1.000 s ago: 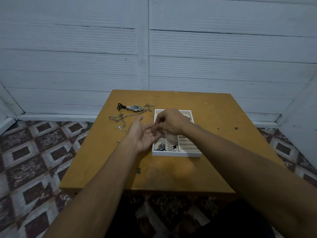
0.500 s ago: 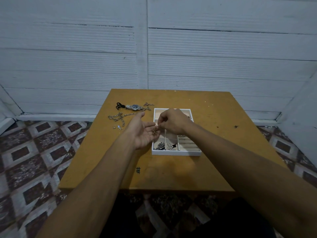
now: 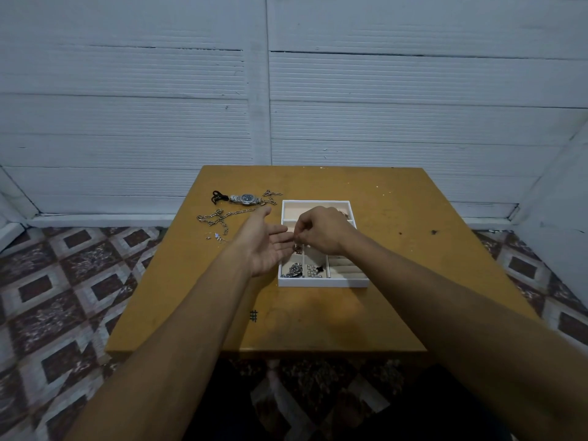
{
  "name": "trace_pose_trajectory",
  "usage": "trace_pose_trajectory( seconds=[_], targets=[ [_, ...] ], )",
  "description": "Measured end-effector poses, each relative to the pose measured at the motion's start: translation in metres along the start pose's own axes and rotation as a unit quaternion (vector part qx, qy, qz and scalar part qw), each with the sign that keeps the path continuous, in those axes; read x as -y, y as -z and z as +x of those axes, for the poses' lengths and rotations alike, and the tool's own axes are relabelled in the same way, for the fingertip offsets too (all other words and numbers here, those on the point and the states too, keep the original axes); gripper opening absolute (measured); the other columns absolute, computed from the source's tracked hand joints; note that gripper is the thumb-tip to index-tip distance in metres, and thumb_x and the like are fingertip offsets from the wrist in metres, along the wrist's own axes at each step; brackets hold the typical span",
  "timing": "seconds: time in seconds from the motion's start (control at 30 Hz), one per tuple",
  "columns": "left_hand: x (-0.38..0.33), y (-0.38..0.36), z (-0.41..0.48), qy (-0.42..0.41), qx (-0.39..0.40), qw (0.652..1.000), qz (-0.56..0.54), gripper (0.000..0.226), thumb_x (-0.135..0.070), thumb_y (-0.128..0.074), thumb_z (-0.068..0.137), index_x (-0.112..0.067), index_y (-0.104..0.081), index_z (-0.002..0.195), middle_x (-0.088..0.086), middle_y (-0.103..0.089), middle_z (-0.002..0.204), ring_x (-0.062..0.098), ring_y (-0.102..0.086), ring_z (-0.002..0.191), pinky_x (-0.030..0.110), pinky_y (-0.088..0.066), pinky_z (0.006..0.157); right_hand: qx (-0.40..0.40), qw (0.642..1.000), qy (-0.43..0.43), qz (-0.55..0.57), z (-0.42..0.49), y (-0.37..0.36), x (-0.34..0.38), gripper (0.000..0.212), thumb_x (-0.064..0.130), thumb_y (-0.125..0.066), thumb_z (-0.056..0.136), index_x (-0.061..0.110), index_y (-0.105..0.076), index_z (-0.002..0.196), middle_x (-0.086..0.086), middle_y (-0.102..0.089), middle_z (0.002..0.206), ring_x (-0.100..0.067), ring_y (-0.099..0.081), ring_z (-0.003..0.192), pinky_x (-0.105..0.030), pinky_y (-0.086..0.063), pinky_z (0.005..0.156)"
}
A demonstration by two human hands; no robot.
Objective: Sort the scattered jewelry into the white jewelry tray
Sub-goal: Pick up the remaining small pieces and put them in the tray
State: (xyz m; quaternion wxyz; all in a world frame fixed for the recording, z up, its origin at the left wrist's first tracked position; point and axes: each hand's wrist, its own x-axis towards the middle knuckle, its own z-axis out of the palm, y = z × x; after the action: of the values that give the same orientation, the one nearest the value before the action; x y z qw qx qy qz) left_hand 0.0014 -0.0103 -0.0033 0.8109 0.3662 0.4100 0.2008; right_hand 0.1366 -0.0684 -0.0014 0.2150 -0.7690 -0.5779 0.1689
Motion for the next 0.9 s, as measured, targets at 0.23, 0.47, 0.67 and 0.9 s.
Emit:
trace_pose_trajectory(
  seconds=[0.23, 0.47, 0.67, 0.9],
  targets=[
    [0.009, 0.008, -0.005, -0.124, -0.070, 0.982, 0.128, 0.030, -0.031, -0.046, 0.100, -0.004, -0.058, 0.105, 0.013, -0.062, 0.096, 0.025, -0.062, 0.084, 0.038, -0.054, 0.080, -0.011, 0.999, -0.013, 0.036, -0.006, -0.012, -0.007, 0.010, 0.017, -0.062, 0.083, 0.023, -0.069, 0.079, 0.002, -0.071, 0.081, -0.016, -0.066, 0.076, -0.027, -0.053, 0.068],
    [0.001, 0.051, -0.020, -0.249, -0.158, 0.905, 0.306, 0.024, -0.028, -0.046, 0.100, -0.014, -0.065, 0.107, 0.003, -0.068, 0.104, 0.018, -0.066, 0.090, 0.030, -0.054, 0.077, -0.013, 0.998, 0.006, 0.054, -0.008, -0.017, 0.003, 0.010, 0.016, -0.062, 0.086, 0.022, -0.070, 0.085, 0.006, -0.068, 0.083, -0.014, -0.064, 0.080, -0.027, -0.050, 0.070],
    [0.003, 0.088, -0.030, -0.293, -0.189, 0.847, 0.402, 0.032, -0.036, -0.041, 0.101, -0.018, -0.067, 0.102, -0.002, -0.067, 0.099, 0.014, -0.063, 0.092, 0.041, -0.053, 0.086, -0.004, 0.999, 0.028, 0.022, -0.004, -0.029, 0.023, 0.019, 0.013, -0.055, 0.083, 0.020, -0.071, 0.091, 0.003, -0.067, 0.083, -0.017, -0.064, 0.081, -0.027, -0.051, 0.072],
    [0.005, 0.113, -0.039, -0.332, -0.202, 0.783, 0.485, 0.039, -0.040, -0.042, 0.101, -0.013, -0.070, 0.095, 0.000, -0.069, 0.094, 0.017, -0.063, 0.088, 0.038, -0.050, 0.081, 0.025, 0.991, 0.073, -0.112, 0.005, -0.046, 0.044, 0.021, 0.014, -0.058, 0.082, 0.019, -0.070, 0.098, -0.002, -0.067, 0.102, -0.022, -0.058, 0.097, -0.028, -0.045, 0.075]
  ],
)
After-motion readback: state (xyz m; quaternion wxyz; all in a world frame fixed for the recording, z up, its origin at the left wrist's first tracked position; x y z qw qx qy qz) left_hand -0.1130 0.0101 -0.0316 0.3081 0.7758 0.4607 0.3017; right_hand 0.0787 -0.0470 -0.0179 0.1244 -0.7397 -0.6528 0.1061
